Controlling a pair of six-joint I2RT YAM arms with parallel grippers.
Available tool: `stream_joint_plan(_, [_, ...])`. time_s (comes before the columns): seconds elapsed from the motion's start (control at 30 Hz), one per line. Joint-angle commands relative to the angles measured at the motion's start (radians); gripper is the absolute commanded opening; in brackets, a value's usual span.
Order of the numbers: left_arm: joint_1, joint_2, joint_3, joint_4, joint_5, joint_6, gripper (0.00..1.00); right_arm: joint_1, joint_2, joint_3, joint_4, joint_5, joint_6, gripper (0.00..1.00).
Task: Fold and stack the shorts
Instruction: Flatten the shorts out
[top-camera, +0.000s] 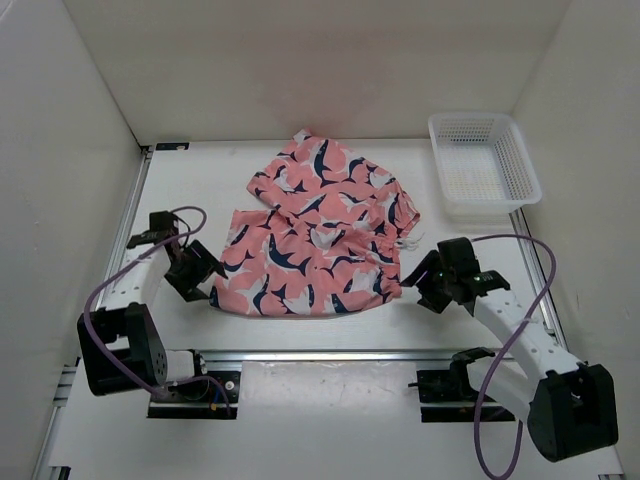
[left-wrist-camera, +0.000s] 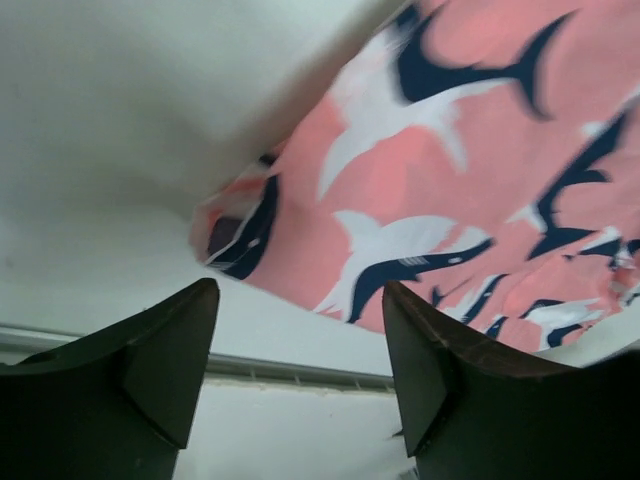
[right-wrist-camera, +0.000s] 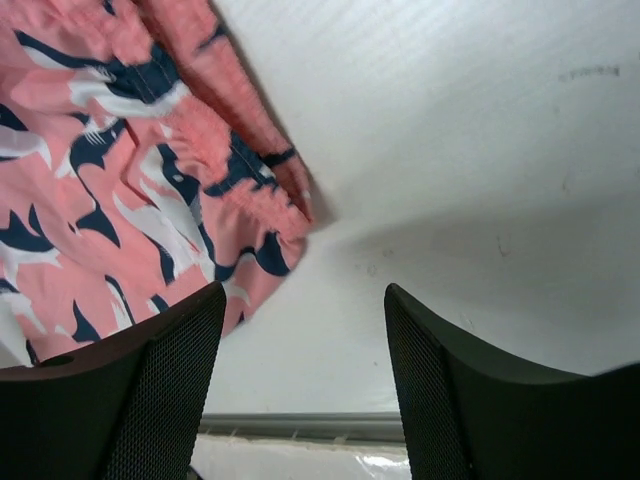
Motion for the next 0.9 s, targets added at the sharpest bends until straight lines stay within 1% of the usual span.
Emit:
stream_joint_plan(0.0, [-0.005,-0.046,-0.093,-0.028,0.011,-0.085,0.79,-0.012,-0.044,-0.059,0.004,-0.120,0.039,0.68])
stream_joint_plan(0.13, [-0.030,-0.058,-0.129,0.020,0.042,-0.127,0.80,-0.012,-0.044,-0.107,0.097,-0.197,0.057,0.66])
stream_joint_plan(0.2, [-0.030,-0.011,-0.115,0.034,0.026,-0.127,0.80,-0.012,0.001,-0.116,0.151,-0.206,0.068,0.66])
stream_joint_plan(0.23, [-0.030,0.007,-0.115,0.047,-0.004,-0.127,0.77,-0.012,0.018,-0.116,0.165,-0.206,0.068,0.65])
stream_joint_plan(0.27, [-0.030,0.044,-0.106,0.048,-0.004,-0.127,0.74,-0.012,0.034,-0.116,0.180,-0.206,0.056,0.65])
stream_joint_plan(0.3, [-0.030,0.061,-0.106,0.070,-0.004,-0.127,0.71,-0.012,0.071,-0.116,0.221,-0.195,0.056,0.63])
stream_joint_plan(0.43, [-0.042,0.121,-0.096,0.104,-0.017,-0.127,0.58,-0.012,0.168,-0.087,0.298,-0.166,0.038,0.56])
stream_joint_plan(0.47, [-0.042,0.133,-0.087,0.118,-0.017,-0.127,0.53,-0.012,0.208,-0.087,0.309,-0.156,0.038,0.50])
stream_joint_plan(0.5, [-0.042,0.159,-0.087,0.118,-0.017,-0.127,0.42,-0.012,0.229,-0.073,0.320,-0.145,0.038,0.47])
stream_joint_plan(0.53, [-0.042,0.172,-0.078,0.129,-0.017,-0.116,0.36,-0.012,0.249,-0.073,0.341,-0.145,0.028,0.43])
stream_joint_plan(0.57, [-0.042,0.181,-0.078,0.129,-0.026,-0.116,0.28,-0.003,0.283,-0.049,0.351,-0.125,0.013,0.31])
stream_joint_plan(0.6, [-0.042,0.195,-0.066,0.129,-0.041,-0.107,0.16,-0.003,0.298,-0.038,0.351,-0.116,0.013,0.23])
stream_joint_plan(0.63, [-0.042,0.195,-0.048,0.129,-0.050,-0.107,0.10,-0.003,0.311,-0.027,0.361,-0.107,-0.001,0.16])
stream_joint_plan(0.67, [-0.042,0.195,-0.038,0.129,-0.050,-0.096,0.10,-0.003,0.330,-0.015,0.348,-0.093,-0.010,0.09])
stream_joint_plan(0.7, [-0.042,0.195,-0.029,0.129,-0.050,-0.096,0.10,-0.003,0.340,0.026,0.313,-0.068,-0.010,0.00])
stream_joint_plan(0.77, [-0.042,0.147,0.001,0.129,-0.037,-0.086,0.10,-0.003,0.350,0.065,0.233,-0.018,-0.033,0.00])
stream_joint_plan(0.83, [-0.051,0.103,0.029,0.101,-0.037,-0.086,0.10,-0.003,0.335,0.077,0.214,-0.005,-0.033,0.00])
stream_joint_plan(0.87, [-0.051,0.103,0.067,0.101,-0.037,-0.067,0.10,-0.003,0.314,0.086,0.188,0.009,-0.033,0.00])
